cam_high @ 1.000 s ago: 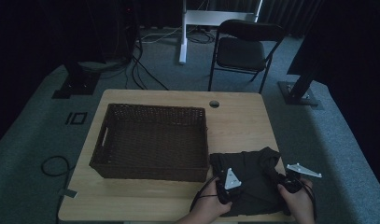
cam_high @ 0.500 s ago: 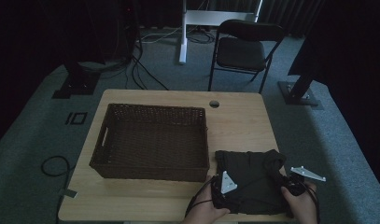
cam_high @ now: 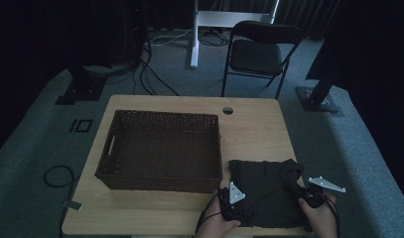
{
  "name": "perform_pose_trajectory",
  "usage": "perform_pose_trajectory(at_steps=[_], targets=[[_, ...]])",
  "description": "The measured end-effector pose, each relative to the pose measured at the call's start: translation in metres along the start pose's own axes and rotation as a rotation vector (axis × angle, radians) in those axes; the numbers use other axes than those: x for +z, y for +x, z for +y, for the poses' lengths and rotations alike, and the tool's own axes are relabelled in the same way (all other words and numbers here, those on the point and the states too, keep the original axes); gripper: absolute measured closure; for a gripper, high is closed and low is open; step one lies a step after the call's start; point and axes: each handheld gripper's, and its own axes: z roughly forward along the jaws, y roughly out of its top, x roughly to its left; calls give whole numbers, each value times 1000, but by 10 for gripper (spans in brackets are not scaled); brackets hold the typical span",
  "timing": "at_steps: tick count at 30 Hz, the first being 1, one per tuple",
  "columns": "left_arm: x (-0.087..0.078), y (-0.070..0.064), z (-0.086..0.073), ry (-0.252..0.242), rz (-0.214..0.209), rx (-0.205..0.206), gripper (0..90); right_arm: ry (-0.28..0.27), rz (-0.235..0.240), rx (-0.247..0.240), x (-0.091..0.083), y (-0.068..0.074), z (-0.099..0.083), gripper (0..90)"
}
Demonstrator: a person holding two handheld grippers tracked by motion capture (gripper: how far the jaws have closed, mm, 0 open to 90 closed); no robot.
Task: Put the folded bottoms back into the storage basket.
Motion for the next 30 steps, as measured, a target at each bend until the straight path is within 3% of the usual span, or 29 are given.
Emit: perform_pose_trajectory(at_steps=[3,5,9,10,11,12,13,14,16,18,22,30], targets=[[2,0,1,18,-5,-14,85,0,2,7,0,0,0,667],[6,2,2,37,-8,-70,64,-2,0,3,0,0,0,667],[15,-3,8,44,25,-69,47,2,-10,13,0,1,-1,669],[16,-6,9,46,43,-43,109,3,-10,17,-1,1,-1,669],[17,-8,9,42,31,-26,202,3,-12,19,-1,1,-1,670],[17,-7,9,27,-15,-48,332,4,-14,18,0,1,-1,670],[18,-7,10,17,-34,-64,510,3,-18,13,0,2,-1,672],[18,-7,10,9,-36,-51,552,2,-26,6,-1,3,-1,674],[19,-7,12,-3,-35,-62,628,-4,-39,-1,-2,4,0,677],[17,-7,16,11,-34,-38,655,-11,-31,16,-4,4,1,680],[15,-7,24,23,-44,-37,667,-18,-19,30,-8,3,5,681],[6,-12,39,14,-47,13,668,-48,0,54,-18,2,14,682]])
